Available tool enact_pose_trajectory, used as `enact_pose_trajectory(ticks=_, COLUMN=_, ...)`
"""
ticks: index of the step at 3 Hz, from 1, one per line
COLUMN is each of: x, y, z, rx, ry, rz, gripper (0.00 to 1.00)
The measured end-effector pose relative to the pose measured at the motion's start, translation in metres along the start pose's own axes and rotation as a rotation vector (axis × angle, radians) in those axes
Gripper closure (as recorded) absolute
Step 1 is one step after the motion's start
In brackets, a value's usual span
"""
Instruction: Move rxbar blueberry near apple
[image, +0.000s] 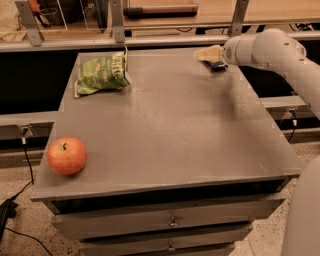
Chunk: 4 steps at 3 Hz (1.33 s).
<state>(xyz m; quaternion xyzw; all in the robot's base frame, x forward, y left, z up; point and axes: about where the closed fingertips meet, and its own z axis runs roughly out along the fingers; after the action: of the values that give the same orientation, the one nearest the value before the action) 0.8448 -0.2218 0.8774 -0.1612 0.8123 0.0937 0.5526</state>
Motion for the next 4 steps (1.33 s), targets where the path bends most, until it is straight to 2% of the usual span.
enact_pose_trajectory(ticks=1, x=0.021, y=-0.010, z=0.012, rx=-0.005, ry=-0.003, rz=0.017, gripper=0.00)
enact_pose_trajectory(ticks=2, x=0.030, y=-0.014, z=0.016, rx=-0.007, ry=0.002, rz=-0.018, gripper=0.00)
enact_pose_trajectory(ticks=3, x=0.039, y=-0.014, z=0.020, rx=0.016, ry=0.020, rz=-0.076, gripper=0.00)
enact_pose_trajectory(ticks=4, x=0.045, y=-0.015, z=0.022, rx=0.029, ry=0.028, rz=-0.093, gripper=0.00)
